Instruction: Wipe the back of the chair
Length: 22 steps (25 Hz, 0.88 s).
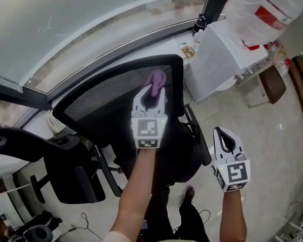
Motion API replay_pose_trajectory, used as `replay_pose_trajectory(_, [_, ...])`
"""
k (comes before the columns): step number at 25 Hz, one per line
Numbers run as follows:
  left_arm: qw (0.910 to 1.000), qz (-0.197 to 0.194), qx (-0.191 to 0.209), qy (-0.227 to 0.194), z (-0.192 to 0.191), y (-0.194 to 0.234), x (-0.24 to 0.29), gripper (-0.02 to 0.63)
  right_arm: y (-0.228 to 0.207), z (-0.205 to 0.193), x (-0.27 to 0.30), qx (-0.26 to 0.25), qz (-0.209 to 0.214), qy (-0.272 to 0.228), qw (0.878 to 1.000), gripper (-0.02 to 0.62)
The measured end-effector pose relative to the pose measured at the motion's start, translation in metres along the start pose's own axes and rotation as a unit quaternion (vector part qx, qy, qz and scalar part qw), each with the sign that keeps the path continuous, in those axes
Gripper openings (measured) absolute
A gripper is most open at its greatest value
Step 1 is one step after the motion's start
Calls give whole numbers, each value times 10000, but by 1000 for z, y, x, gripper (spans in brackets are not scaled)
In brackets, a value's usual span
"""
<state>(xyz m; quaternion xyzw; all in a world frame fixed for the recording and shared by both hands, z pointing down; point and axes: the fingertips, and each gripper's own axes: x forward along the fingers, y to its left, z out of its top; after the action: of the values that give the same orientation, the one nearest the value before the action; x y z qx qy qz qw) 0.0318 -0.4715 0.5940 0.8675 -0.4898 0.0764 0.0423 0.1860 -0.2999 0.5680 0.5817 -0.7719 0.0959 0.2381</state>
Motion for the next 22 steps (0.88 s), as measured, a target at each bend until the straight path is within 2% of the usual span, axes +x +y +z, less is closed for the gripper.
replay_pose_trajectory(4, [9992,395,96,-15,0,38,-31,87,21,8,13,-48,217,-31,9997,-5])
replay_pose_trajectory(7, [9947,1031,17,-37,-5,97,-76,87,54,24,32,-197,540,-92,9983,-5])
replay_pose_trajectory(11, [9783,2069,-97,-42,-17,183,-154,87,102,56,59,-344,793,-467,9952,-5])
replay_pose_trajectory(14, [9660,2575,-221,-24,-21,221,-198,87,134,82,78,-366,881,-756,9926,-5])
replay_pose_trajectory(18, [9607,2761,-269,-90,-27,239,-221,86,162,100,100,-171,900,-876,9919,-5])
replay_pose_trajectory(22, [9622,2689,-374,-200,-28,231,-206,86,155,108,116,179,742,-872,9933,-5])
